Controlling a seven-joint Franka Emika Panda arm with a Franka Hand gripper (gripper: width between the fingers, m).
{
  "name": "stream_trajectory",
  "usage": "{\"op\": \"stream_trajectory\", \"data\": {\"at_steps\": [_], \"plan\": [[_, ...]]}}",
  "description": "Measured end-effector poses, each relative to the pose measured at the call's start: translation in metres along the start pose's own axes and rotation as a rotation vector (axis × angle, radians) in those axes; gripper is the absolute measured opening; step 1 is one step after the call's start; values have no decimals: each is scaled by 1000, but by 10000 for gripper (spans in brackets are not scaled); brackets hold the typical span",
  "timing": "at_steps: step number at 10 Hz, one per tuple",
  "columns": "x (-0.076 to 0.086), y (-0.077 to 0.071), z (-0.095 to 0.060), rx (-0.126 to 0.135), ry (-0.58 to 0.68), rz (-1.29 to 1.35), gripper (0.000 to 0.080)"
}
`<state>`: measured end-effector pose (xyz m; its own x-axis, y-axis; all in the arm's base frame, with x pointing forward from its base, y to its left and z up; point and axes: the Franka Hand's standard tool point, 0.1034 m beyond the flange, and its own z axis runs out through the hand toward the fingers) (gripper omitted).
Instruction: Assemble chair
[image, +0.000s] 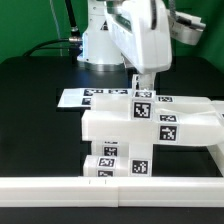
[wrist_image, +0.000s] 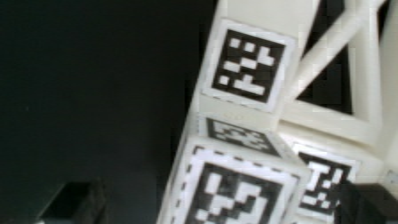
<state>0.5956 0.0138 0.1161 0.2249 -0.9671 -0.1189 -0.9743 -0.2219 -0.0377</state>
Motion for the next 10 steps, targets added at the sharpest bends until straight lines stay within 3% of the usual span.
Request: {"op": "stream_trajectory", "data": {"at_steps": [2, 3, 4, 8, 10], "plan": [[0, 2, 0, -14, 4, -212, 648], [0, 5, 1, -44, 8, -337, 648], [0, 6, 1, -58, 16, -459, 648], [1, 6, 2, -72, 14, -813, 648], [-4, 6, 3, -93, 21, -976, 648]]}}
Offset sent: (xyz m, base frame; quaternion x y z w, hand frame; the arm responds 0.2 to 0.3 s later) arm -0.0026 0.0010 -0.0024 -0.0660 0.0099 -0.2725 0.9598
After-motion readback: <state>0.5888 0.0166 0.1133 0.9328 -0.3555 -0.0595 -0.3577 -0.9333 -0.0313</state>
